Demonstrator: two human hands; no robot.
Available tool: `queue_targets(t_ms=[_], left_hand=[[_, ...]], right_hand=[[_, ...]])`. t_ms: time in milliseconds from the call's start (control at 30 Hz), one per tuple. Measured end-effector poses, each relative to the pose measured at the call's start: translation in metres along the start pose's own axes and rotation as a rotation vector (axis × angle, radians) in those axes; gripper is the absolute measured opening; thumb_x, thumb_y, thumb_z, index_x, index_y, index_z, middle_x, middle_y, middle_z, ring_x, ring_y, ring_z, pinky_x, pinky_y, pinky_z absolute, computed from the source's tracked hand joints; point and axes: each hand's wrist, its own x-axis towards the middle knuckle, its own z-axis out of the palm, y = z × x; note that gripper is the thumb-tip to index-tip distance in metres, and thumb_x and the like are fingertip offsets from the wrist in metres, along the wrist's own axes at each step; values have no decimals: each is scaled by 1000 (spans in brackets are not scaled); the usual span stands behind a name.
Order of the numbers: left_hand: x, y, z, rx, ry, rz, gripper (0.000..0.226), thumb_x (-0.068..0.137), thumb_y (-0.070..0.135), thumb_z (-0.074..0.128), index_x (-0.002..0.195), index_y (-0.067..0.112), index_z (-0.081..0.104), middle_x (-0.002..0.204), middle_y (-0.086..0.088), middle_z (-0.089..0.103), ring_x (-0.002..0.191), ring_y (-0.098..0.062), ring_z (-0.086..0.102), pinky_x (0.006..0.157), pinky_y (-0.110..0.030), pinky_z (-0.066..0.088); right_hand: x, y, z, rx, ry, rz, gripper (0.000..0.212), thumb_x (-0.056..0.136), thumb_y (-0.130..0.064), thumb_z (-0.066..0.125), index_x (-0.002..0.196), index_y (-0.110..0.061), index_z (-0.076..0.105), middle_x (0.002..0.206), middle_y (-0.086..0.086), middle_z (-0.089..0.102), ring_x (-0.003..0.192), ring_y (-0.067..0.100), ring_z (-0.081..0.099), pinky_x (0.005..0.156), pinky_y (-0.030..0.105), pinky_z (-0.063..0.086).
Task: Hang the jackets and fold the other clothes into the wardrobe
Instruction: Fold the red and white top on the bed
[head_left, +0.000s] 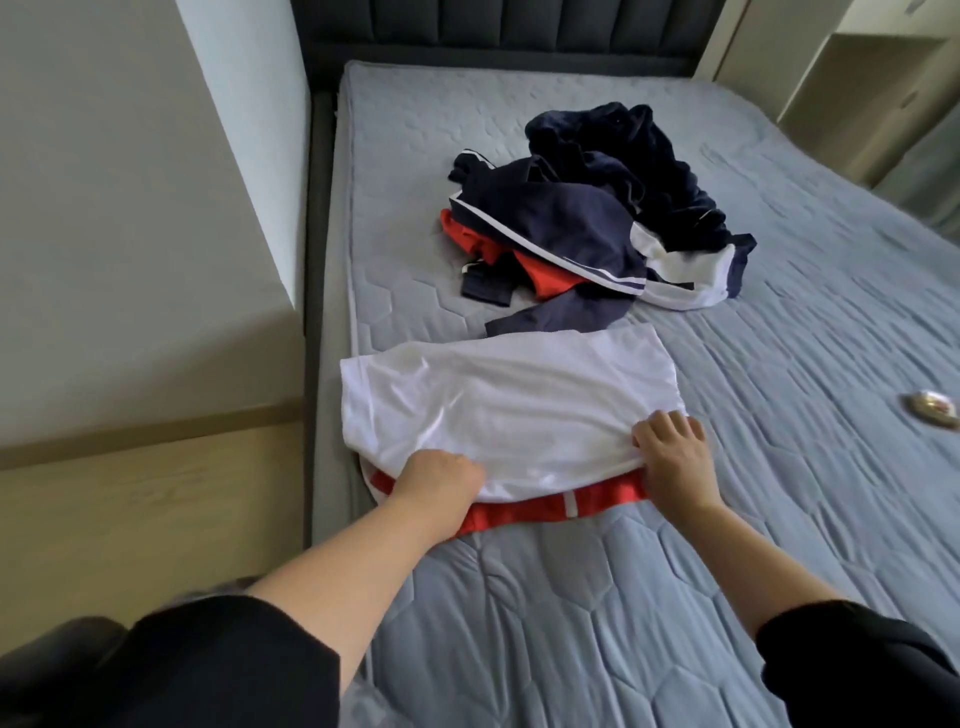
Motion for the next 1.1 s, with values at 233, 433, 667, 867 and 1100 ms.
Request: queue_targets(t_ms=[233, 433, 667, 867, 1100], left_hand=[[-1, 14, 9, 10, 14, -20, 47, 84, 32, 59, 125, 17, 41, 121, -6, 45, 108, -26, 45, 78, -35, 35], [9, 36, 26, 89, 58, -61, 58, 90, 16, 51, 140, 10, 23, 134, -13, 33, 118, -31, 39, 85, -41, 39], [14, 15, 11, -17, 155, -2, 37, 78, -4, 51, 110, 13, 45, 111, -7, 47, 100, -25, 47, 65, -31, 33], [11, -5, -4, -65, -37, 41, 35, 81, 0, 46, 111, 17, 52, 114, -7, 53, 106, -29, 52, 74, -32, 36], [9, -24, -18, -77, -521, 75, 15, 80, 20, 65, 89, 16, 54, 97, -5, 59, 84, -22, 55, 69, -31, 42]], right_hand=[[-32, -16, 9, 116, -288, 169, 46, 54, -1, 67, 100, -3, 64, 100, 16, 60, 91, 39, 58, 87, 47, 42], [-23, -12, 8, 42, -605, 107, 90, 70, -31, 67, 150, -21, 26, 157, 9, 17, 146, 27, 11, 115, 55, -1], [-4, -14, 3, -15, -731, -36, 78, 76, -34, 60, 147, -19, 31, 151, 6, 28, 142, 24, 22, 114, 53, 11], [-4, -37, -16, 106, -628, -93, 21, 75, -15, 63, 96, -14, 60, 94, 4, 60, 89, 26, 58, 72, 33, 38], [-27, -70, -43, 289, -767, -16, 20, 67, -11, 54, 77, -25, 44, 83, -6, 56, 82, 25, 57, 65, 31, 39]])
